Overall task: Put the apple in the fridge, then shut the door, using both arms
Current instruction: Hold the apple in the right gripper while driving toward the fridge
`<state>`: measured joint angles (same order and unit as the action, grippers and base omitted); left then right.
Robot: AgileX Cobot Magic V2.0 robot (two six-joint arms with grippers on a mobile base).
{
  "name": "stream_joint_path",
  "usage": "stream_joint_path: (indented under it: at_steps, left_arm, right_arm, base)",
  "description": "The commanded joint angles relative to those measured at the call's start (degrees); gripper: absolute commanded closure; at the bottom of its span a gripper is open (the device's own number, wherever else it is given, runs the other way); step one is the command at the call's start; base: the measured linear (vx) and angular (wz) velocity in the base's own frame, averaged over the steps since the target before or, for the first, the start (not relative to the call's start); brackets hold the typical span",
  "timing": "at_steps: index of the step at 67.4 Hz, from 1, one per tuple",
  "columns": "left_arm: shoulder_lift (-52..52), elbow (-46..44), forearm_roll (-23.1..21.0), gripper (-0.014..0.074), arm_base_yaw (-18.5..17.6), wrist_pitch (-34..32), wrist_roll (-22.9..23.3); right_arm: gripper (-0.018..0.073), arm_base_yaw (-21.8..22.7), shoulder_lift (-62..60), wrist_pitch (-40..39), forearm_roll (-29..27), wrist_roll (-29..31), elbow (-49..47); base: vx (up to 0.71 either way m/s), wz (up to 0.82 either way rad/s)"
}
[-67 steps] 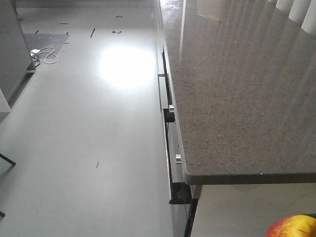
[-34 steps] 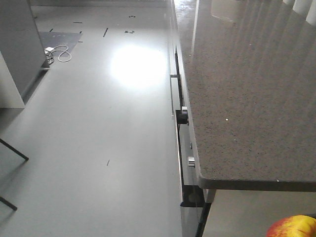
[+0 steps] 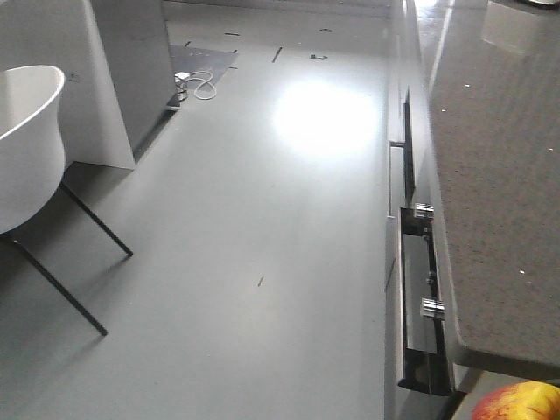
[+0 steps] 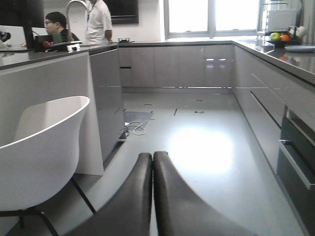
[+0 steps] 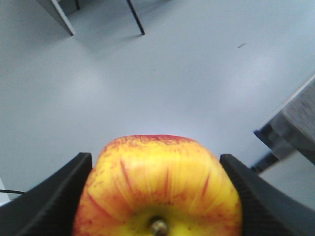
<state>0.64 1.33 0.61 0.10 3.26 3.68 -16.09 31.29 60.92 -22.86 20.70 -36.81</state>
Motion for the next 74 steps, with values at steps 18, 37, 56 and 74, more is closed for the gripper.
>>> stream_joint_path:
  at_steps: [18, 37, 56, 74]
  left_arm:
    - [0.9, -0.9, -0.6, 0.0603, 0.0, -4.3, 0.0]
    - [0.9, -0.9, -0.6, 0.0603, 0.0, -4.3, 0.0]
    - [0.9, -0.9, -0.6, 0.0603, 0.0, -4.3, 0.0]
    - [0.9, -0.9, -0.6, 0.0603, 0.0, -4.3, 0.0]
  right_arm:
    - [0.0410, 0.1, 0.3, -3.1, -1.5, 0.5, -1.4]
    - [0.0410, 0.1, 0.3, -3.1, -1.5, 0.5, -1.4]
    - [0.0410, 0.1, 0.3, -3.1, -1.5, 0.5, -1.4]
    - [0.0410, 0.1, 0.3, -3.1, -1.5, 0.5, -1.4]
  base:
    - [0.01, 0.46]
    - [0.01, 0.49]
    - [0.03, 0.49]
    - [0.06, 0.49]
